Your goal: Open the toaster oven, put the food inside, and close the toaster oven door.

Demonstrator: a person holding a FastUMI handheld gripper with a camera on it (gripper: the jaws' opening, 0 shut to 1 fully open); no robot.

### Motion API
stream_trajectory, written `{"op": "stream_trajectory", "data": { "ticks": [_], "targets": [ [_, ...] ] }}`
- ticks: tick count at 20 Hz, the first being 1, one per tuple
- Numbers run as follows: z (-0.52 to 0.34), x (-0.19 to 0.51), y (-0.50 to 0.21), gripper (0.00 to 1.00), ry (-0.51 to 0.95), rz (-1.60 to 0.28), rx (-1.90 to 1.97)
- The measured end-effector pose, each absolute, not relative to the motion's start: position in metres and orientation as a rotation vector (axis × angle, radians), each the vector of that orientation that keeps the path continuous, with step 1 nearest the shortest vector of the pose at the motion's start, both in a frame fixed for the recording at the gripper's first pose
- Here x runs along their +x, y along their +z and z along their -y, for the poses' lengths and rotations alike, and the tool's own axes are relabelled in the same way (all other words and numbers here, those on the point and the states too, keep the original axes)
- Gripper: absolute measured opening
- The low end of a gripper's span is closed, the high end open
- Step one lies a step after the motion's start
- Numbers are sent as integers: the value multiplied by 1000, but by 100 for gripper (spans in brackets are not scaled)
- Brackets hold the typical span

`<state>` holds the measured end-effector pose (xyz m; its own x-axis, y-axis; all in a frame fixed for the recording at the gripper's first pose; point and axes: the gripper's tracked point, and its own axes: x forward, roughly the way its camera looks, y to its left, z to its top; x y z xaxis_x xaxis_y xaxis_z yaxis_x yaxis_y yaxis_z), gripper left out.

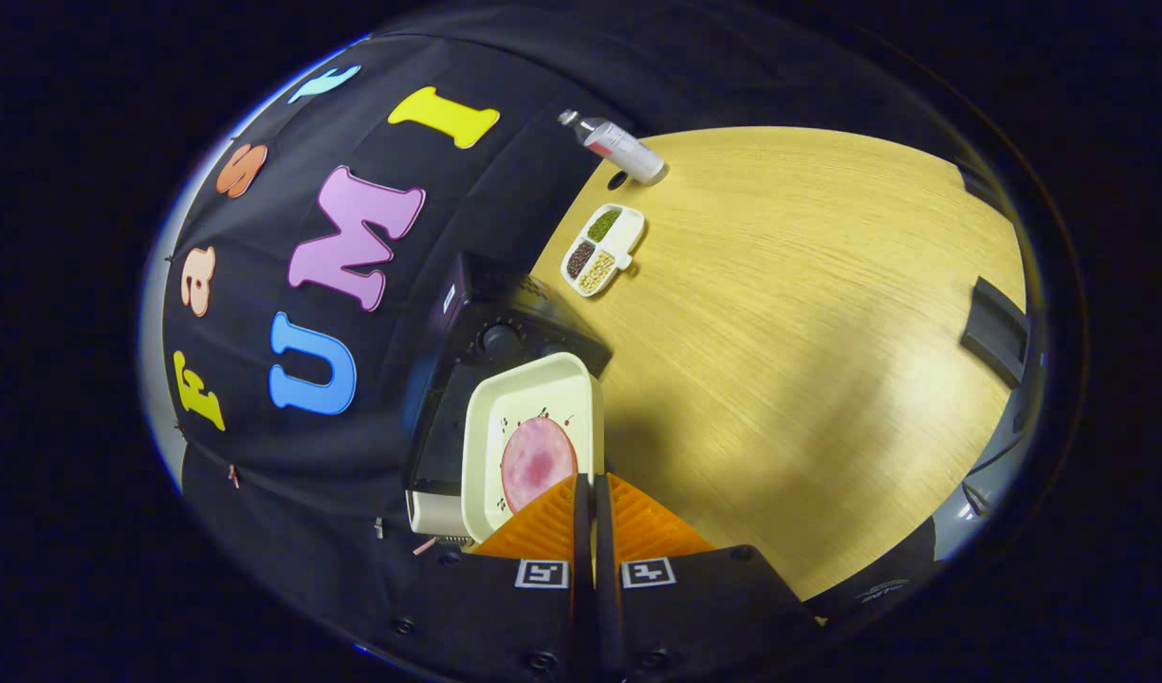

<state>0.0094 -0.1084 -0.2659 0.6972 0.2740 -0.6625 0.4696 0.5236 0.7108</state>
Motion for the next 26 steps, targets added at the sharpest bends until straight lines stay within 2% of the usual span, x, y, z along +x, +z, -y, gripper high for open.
{"op": "stream_trajectory", "data": {
  "ticks": [10, 19, 26],
  "targets": [
    [12, 87, -299, 6, -133, -851, 1078],
    [-16, 174, -326, 6, -240, -744, 1198],
    [-25, 204, -350, 6, -295, -731, 1177]
  ]
}}
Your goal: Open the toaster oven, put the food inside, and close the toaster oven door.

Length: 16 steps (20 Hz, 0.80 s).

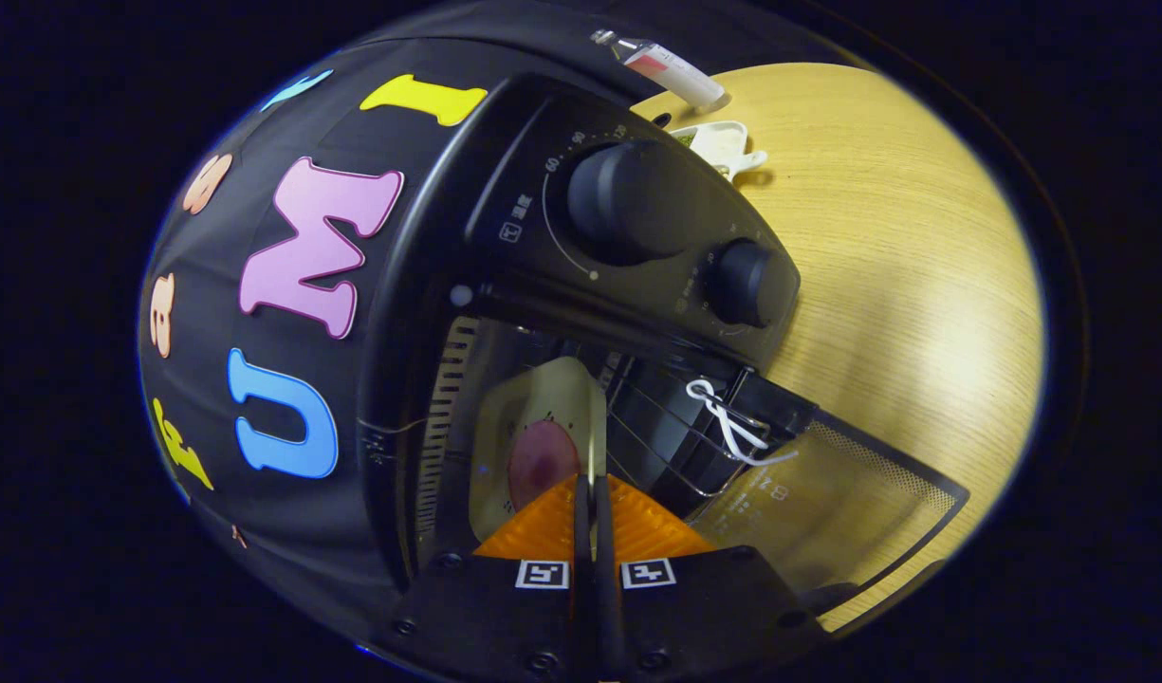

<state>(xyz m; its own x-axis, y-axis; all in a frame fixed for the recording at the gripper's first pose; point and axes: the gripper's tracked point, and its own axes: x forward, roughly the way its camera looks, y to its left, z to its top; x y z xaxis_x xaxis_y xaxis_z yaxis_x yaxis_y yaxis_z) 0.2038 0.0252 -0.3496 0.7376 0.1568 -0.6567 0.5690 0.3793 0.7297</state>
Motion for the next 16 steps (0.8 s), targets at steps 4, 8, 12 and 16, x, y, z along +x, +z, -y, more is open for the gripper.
{"op": "stream_trajectory", "data": {
  "ticks": [4, 8, 12, 16],
  "targets": [
    [-21, 199, -344, 8, -346, -721, 1159],
    [-30, 196, -331, 58, -317, -718, 1172],
    [-25, 174, -320, 93, -317, -732, 1082],
    [-25, 144, -310, 99, -300, -768, 990]
  ]
}}
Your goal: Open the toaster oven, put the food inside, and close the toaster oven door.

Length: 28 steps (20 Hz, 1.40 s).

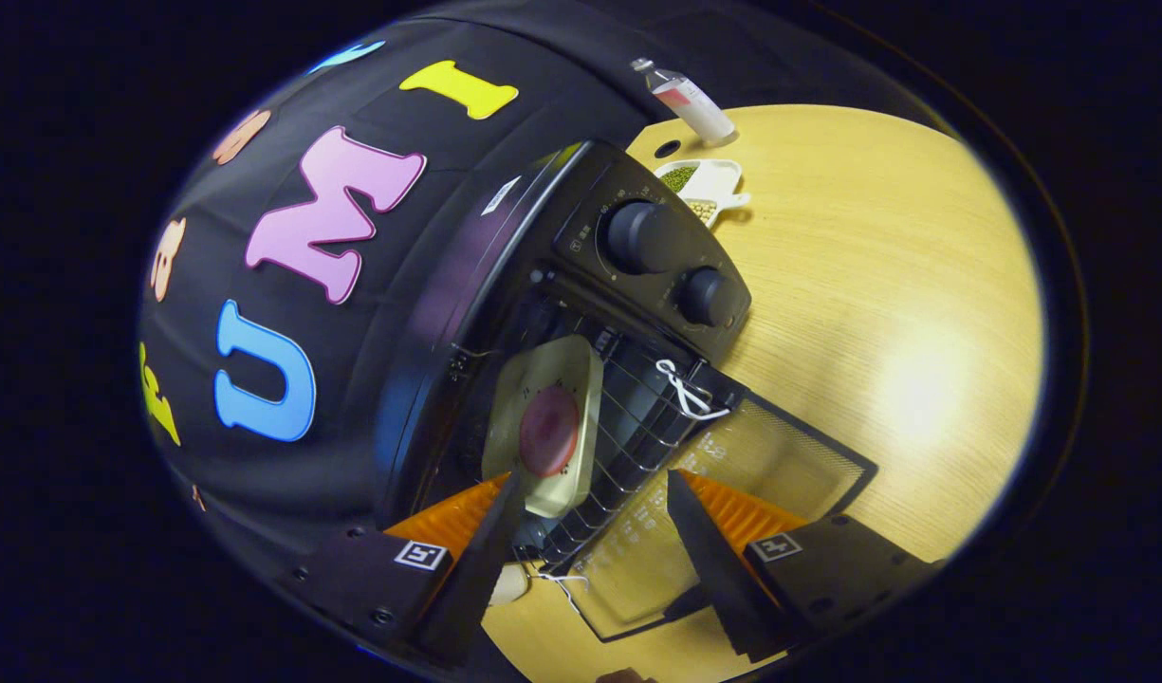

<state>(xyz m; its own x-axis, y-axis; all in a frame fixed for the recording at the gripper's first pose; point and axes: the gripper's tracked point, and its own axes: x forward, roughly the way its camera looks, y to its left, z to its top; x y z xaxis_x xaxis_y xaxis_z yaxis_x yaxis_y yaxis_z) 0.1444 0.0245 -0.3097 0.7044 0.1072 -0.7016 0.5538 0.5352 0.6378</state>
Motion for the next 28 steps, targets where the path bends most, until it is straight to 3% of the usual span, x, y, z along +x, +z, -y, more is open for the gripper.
{"op": "stream_trajectory", "data": {
  "ticks": [14, 28],
  "targets": [
    [-30, 7, -322, 99, -34, -933, 212],
    [-43, 19, -392, 100, -7, -983, -12]
  ]
}}
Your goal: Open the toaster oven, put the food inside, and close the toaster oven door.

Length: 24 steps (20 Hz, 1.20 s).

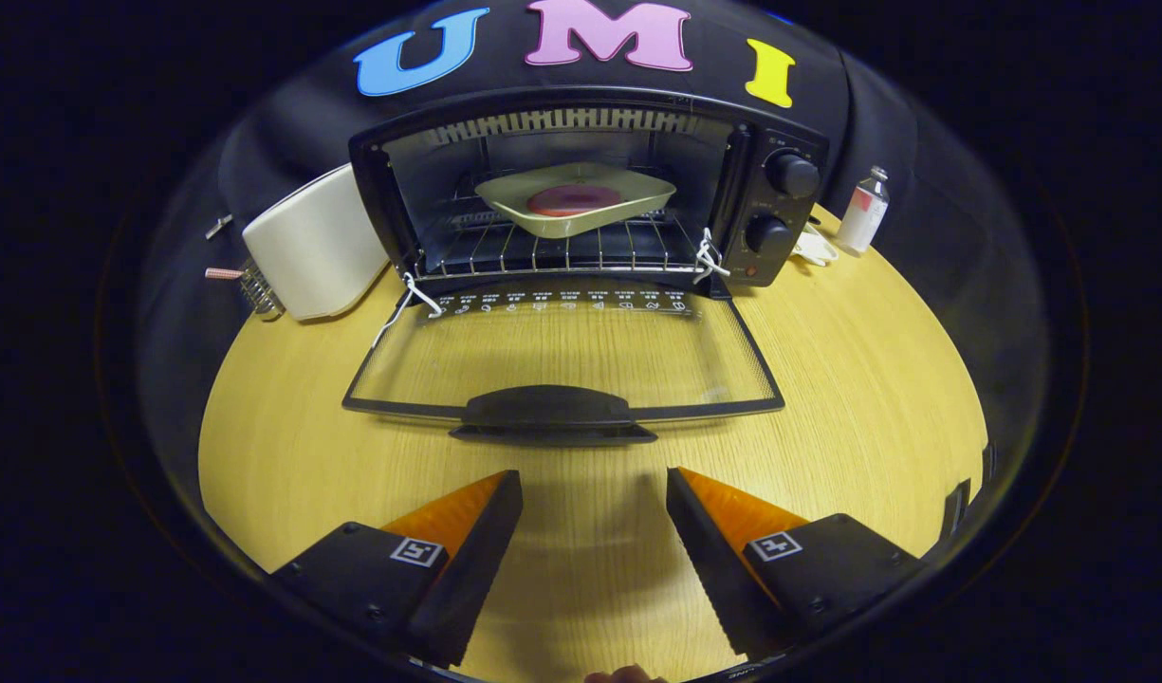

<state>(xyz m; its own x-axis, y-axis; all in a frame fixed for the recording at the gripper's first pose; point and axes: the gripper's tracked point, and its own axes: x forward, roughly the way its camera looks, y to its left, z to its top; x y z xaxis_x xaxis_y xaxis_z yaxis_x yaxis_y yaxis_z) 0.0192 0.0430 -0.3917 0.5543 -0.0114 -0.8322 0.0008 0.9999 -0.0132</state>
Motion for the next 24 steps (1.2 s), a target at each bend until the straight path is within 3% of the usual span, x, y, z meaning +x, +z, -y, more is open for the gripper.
{"op": "stream_trajectory", "data": {
  "ticks": [7, 17, 24],
  "targets": [
    [-43, 35, -398, 98, 7, -988, -89],
    [-47, 47, -320, 98, 90, -833, -67],
    [-44, 82, -236, 99, 60, -680, 17]
  ]
}}
